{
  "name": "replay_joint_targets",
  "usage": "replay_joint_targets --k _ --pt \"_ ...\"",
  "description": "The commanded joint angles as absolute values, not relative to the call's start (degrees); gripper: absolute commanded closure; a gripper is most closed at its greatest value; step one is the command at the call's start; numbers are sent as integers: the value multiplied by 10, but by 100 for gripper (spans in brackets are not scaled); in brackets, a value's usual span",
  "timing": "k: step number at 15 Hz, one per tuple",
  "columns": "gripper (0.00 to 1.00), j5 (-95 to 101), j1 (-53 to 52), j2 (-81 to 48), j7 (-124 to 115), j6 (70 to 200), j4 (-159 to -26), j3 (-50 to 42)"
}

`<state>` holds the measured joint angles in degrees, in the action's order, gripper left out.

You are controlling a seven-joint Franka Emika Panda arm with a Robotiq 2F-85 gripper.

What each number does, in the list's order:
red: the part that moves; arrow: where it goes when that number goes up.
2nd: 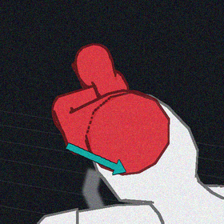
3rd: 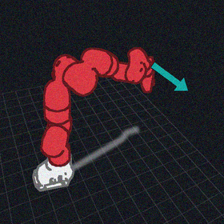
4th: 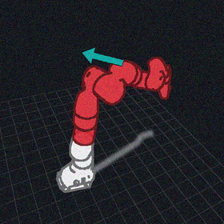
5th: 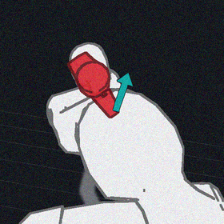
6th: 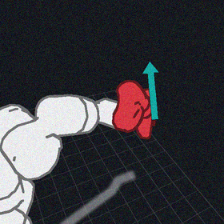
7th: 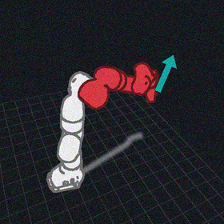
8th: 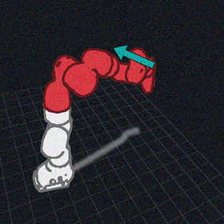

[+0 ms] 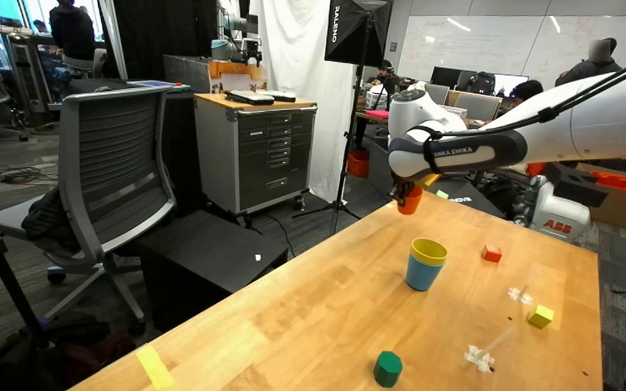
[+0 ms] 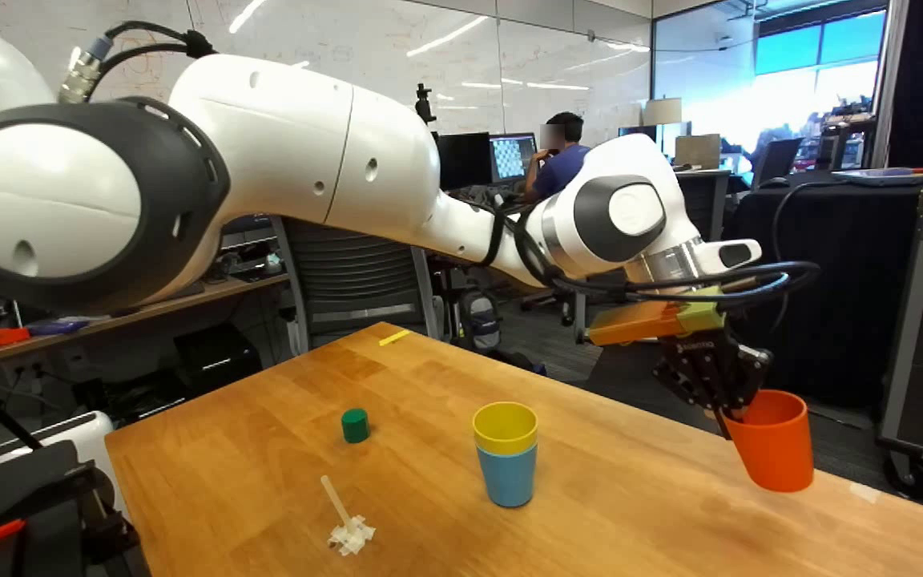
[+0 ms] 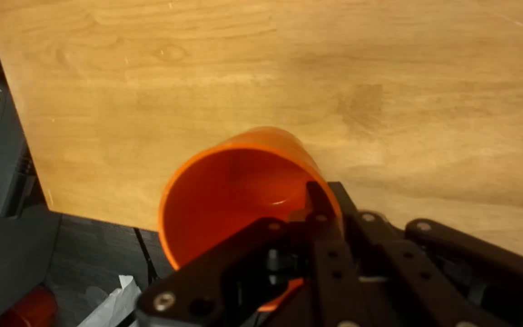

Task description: Put the yellow cup in the blue cup then pick the orange cup and put it in the yellow cup

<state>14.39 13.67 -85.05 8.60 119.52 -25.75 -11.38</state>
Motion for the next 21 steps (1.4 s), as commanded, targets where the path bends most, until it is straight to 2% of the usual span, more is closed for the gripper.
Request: replay_joint_targets --k 1,17,21 --pt "96 137 113 -823 104 1191 -259 -111" --pt "95 163 -7 -786 100 1187 -260 -121" --pt "99 170 -24 -790 111 1194 -260 -124"
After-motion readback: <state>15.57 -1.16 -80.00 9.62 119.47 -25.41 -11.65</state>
